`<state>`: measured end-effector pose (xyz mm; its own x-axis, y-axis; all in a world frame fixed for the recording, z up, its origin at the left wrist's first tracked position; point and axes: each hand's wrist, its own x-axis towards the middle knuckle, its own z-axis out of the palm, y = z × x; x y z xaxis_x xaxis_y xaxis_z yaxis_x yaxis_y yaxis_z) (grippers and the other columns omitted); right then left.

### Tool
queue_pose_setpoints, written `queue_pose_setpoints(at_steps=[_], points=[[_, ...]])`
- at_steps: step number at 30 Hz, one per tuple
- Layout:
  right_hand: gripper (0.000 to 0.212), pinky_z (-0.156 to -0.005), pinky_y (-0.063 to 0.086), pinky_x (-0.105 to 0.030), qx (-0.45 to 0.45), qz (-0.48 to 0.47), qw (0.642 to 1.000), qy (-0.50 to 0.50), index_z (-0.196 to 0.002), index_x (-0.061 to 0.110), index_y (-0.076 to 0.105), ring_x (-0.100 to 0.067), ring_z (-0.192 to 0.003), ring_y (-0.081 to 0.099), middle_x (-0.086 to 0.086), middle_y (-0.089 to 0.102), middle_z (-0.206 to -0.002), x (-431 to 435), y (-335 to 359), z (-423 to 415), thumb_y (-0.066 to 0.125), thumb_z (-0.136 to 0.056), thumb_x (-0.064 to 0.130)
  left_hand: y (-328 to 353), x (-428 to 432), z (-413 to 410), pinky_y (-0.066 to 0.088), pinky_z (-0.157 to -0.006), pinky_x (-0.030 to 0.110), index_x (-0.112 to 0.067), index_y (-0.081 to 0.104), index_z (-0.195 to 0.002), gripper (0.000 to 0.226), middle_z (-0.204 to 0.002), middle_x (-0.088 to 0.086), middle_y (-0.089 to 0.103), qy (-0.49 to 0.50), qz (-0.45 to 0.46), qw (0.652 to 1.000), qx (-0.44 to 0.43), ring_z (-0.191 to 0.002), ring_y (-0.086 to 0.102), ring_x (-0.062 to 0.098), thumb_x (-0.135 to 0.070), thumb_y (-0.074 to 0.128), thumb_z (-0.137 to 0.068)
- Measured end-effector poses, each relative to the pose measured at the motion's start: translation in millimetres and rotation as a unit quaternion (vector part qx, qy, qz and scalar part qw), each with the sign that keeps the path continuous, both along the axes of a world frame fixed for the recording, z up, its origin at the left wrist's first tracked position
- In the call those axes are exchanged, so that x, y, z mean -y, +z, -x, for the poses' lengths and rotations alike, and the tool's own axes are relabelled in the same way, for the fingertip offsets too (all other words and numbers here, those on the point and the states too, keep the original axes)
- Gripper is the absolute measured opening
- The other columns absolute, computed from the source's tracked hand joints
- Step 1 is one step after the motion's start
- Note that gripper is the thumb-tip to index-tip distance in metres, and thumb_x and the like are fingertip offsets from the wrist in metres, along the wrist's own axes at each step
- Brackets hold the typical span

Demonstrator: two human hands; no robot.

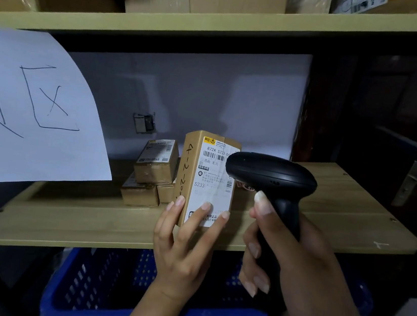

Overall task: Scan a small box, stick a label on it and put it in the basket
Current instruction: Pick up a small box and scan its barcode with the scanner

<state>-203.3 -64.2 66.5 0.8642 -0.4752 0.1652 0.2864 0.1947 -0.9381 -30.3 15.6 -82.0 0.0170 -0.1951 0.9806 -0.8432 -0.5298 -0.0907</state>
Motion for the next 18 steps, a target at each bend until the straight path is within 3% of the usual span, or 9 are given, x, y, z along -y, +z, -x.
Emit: queue_pose_setpoints(at_steps=[2, 4, 8, 11, 14, 18], points=[[0.059, -0.039, 0.042, -0.033, 0.0, -0.003, 1.0, -0.007, -0.092, -0.003, 0.058, -0.018, -0.034, 0.037, -0.01, 0.047, -0.058, -0.6, 0.8, -1.3, 0.069, -0.073, 0.052, -0.5, -0.3, -3.0, 0.055, -0.106, 0.058, -0.03, 0.065, -0.136, 0.075, -0.153, -0.004, 0.046, 0.0, -0.005, 1.0, -0.005, -0.159, 0.029, 0.024, -0.01, 0.091, -0.069], [0.058, -0.039, 0.04, -0.033, 0.002, -0.004, 1.0, -0.009, -0.091, -0.005, 0.057, -0.016, -0.033, 0.037, -0.008, 0.047, -0.056, -0.3, 0.4, -3.4, 0.069, -0.074, 0.05, -1.1, -0.7, -6.4, 0.056, -0.104, 0.06, -0.03, 0.065, -0.137, 0.076, -0.152, -0.004, 0.047, -0.001, -0.009, 1.0, -0.01, -0.159, 0.029, 0.025, -0.011, 0.092, -0.069], [0.052, -0.04, 0.04, -0.035, -0.003, 0.012, 1.0, -0.009, -0.095, 0.004, 0.061, -0.016, -0.034, 0.037, -0.006, 0.05, -0.058, 1.8, -0.7, -3.9, 0.069, -0.074, 0.051, -2.9, -1.2, -10.8, 0.056, -0.103, 0.061, -0.029, 0.065, -0.135, 0.064, -0.155, -0.005, 0.044, 0.002, -0.011, 1.0, -0.014, -0.16, 0.027, 0.024, -0.012, 0.088, -0.079], [0.043, -0.048, 0.043, -0.039, -0.02, 0.053, 0.997, -0.045, -0.097, 0.017, 0.06, -0.018, -0.04, 0.04, -0.01, 0.051, -0.062, 17.8, -0.2, -2.4, 0.068, -0.077, 0.054, -5.3, -5.0, -14.7, 0.054, -0.107, 0.059, -0.028, 0.066, -0.134, 0.06, -0.148, 0.0, 0.051, 0.001, -0.009, 1.0, -0.02, -0.16, 0.026, 0.024, -0.01, 0.087, -0.08], [0.043, -0.056, 0.042, -0.039, -0.05, 0.088, 0.989, -0.111, -0.11, 0.017, 0.055, -0.018, -0.046, 0.044, -0.009, 0.053, -0.067, 54.6, -0.8, -9.2, 0.066, -0.086, 0.051, -7.3, -9.4, -18.9, 0.048, -0.115, 0.054, -0.028, 0.066, -0.134, 0.059, -0.146, 0.002, 0.053, -0.005, -0.004, 0.999, -0.033, -0.16, 0.026, 0.024, -0.01, 0.086, -0.081], [0.028, -0.048, 0.042, -0.031, -0.107, 0.146, 0.971, -0.158, -0.115, 0.017, 0.049, -0.015, -0.044, 0.047, -0.01, 0.054, -0.069, 104.6, -1.6, -33.0, 0.06, -0.101, 0.038, -8.2, -11.1, -23.5, 0.043, -0.119, 0.052, -0.028, 0.063, -0.138, 0.055, -0.148, 0.004, 0.051, -0.009, -0.004, 0.998, -0.058, -0.161, 0.025, 0.025, -0.014, 0.082, -0.088]])
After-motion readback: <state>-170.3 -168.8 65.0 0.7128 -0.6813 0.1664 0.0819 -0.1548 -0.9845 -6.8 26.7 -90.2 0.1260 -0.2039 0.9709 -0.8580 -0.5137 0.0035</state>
